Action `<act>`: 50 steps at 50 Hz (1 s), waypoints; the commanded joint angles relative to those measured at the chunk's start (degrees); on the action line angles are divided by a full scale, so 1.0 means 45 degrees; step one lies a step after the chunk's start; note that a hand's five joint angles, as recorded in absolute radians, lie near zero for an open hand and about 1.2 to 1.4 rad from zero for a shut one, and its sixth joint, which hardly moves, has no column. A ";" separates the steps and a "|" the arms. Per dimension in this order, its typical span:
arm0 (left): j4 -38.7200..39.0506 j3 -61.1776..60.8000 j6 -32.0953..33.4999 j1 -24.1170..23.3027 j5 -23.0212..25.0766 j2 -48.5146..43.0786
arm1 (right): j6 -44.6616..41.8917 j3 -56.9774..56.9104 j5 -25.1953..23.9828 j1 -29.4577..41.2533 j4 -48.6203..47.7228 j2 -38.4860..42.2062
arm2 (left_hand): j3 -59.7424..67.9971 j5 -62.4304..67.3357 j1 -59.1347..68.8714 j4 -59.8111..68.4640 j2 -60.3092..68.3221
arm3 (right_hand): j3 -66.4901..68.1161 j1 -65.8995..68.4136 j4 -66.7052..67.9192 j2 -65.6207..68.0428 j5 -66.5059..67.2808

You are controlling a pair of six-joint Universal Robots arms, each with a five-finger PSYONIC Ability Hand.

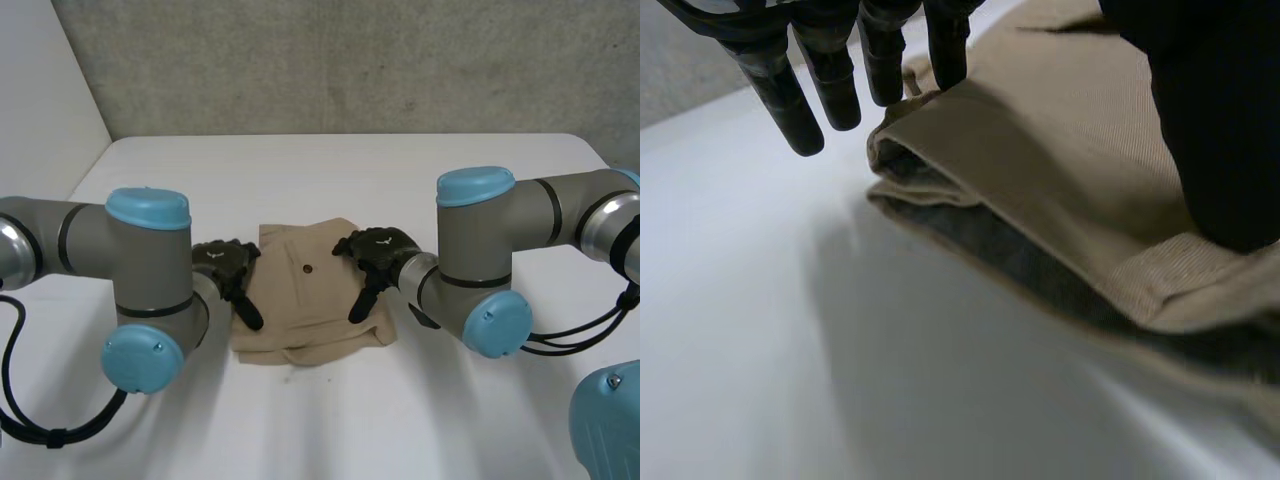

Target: Fold the shorts.

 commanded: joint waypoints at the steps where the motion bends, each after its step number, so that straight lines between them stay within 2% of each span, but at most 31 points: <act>1: -0.0075 0.0036 0.0377 -0.0027 0.0132 0.0622 | -0.0637 0.0492 0.0472 -0.0019 -0.0002 -0.1358 | -0.0489 -0.0616 -0.0212 -0.0380 -0.0344 | -0.0464 -0.0050 -0.0834 -0.0591 -0.0868; 5: -0.0017 0.0056 0.0358 -0.0007 0.0482 0.2067 | -0.0481 0.0941 0.0569 0.0059 -0.0664 -0.2822 | -0.0489 -0.0616 -0.0212 -0.0380 -0.0344 | -0.0464 -0.0050 -0.0834 -0.0591 -0.0868; 9: -0.0017 0.0289 0.0358 0.0168 0.1283 0.3531 | 0.0065 0.1761 0.1017 -0.0019 -0.2264 -0.4677 | -0.0489 -0.0616 -0.0212 -0.0380 -0.0344 | -0.0464 -0.0050 -0.0834 -0.0591 -0.0868; 13: -0.0250 0.0836 0.0280 0.0889 0.1460 0.5309 | 0.0145 0.2777 0.3396 -0.0214 -0.4140 -0.6572 | -0.0489 -0.0616 -0.0212 -0.0380 -0.0344 | -0.0464 -0.0050 -0.0834 -0.0591 -0.0868; 14: -0.0483 0.0972 0.0241 0.1336 0.1383 0.5814 | 0.0009 0.3069 0.4407 -0.0427 -0.4587 -0.7252 | -0.0489 -0.0616 -0.0212 -0.0380 -0.0344 | -0.0464 -0.0050 -0.0834 -0.0591 -0.0868; 16: -0.0835 0.1129 0.0182 0.1671 0.1323 0.6208 | -0.0244 0.3324 0.5176 -0.0740 -0.4670 -0.7822 | -0.0489 -0.0616 -0.0212 -0.0380 -0.0344 | -0.0464 -0.0050 -0.0834 -0.0591 -0.0868; 18: -0.1516 0.1440 -0.0070 0.2197 0.1323 0.6696 | -0.0789 0.3520 0.5413 -0.1266 -0.4360 -0.8310 | -0.0489 -0.0616 -0.0212 -0.0380 -0.0344 | -0.0464 -0.0050 -0.0834 -0.0591 -0.0868; 21: -0.2318 0.1677 -0.0345 0.2609 0.1401 0.7068 | -0.0891 0.3560 0.5044 -0.1639 -0.3521 -0.8411 | -0.0489 -0.0616 -0.0212 -0.0380 -0.0344 | -0.0464 -0.0050 -0.0834 -0.0591 -0.0868; 26: -0.3278 0.1697 -0.0696 0.2864 0.1907 0.7557 | -0.0151 0.3384 0.3660 -0.2264 -0.1335 -0.8761 | -0.0489 -0.0616 -0.0212 -0.0380 -0.0344 | -0.0464 -0.0050 -0.0834 -0.0591 -0.0868; 33: -0.3278 0.1444 -0.0892 0.2786 0.2222 0.7675 | 0.0457 0.3462 0.2232 -0.2519 -0.0881 -0.9094 | -0.0489 -0.0616 -0.0212 -0.0380 -0.0344 | -0.0464 -0.0050 -0.0834 -0.0591 -0.0868; 47: -0.2889 0.0720 -0.0834 0.2747 0.2261 0.7733 | 0.0203 0.3911 0.1898 -0.2519 -0.0920 -0.9290 | -0.0489 -0.0616 -0.0212 -0.0380 -0.0344 | -0.0464 -0.0050 -0.0834 -0.0591 -0.0868; 50: -0.2498 0.0486 -0.0814 0.2747 0.2241 0.7831 | -0.0147 0.4047 0.1178 -0.2383 -0.0881 -0.9193 | -0.0489 -0.0616 -0.0212 -0.0380 -0.0344 | -0.0464 -0.0050 -0.0834 -0.0591 -0.0868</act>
